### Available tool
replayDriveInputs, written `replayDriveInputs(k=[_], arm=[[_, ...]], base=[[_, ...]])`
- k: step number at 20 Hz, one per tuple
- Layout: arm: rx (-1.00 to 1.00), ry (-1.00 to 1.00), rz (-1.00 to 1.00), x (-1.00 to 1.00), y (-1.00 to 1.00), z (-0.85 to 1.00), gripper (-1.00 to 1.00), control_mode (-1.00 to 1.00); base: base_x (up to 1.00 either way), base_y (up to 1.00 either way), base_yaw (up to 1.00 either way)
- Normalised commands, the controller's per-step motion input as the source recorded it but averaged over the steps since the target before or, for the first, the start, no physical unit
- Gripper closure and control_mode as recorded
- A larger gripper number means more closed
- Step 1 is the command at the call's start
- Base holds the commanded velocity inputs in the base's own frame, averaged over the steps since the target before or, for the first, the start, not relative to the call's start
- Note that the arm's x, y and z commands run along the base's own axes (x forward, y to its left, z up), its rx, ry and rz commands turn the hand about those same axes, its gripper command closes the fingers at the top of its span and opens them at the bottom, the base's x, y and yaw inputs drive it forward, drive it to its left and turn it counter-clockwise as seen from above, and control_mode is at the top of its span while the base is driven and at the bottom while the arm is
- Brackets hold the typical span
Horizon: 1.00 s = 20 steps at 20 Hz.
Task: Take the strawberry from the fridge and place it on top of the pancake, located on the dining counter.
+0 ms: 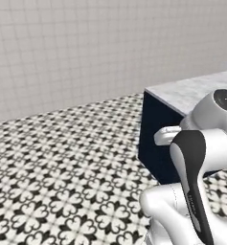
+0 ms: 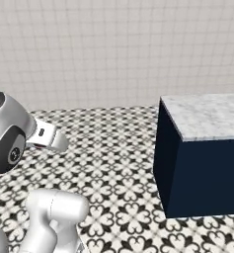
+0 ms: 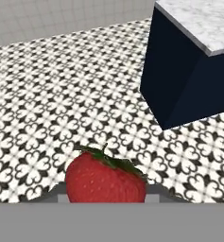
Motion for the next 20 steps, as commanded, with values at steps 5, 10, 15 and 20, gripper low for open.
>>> replayDriveInputs(k=[5, 10, 15, 20], arm=[[0.0, 0.0, 0.0, 0.0, 0.0, 0.0, 1.0, 1.0], [0.0, 0.0, 0.0, 0.0, 0.0, 0.0, 1.0, 1.0], [0.0, 0.0, 0.0, 0.0, 0.0, 0.0, 1.0, 1.0], [0.0, 0.0, 0.0, 0.0, 0.0, 0.0, 1.0, 1.0]], base=[[1.0, 0.79, -0.49], [1.0, 0.87, -0.47], [0.96, 0.87, -0.43], [0.99, 0.99, -0.46]])
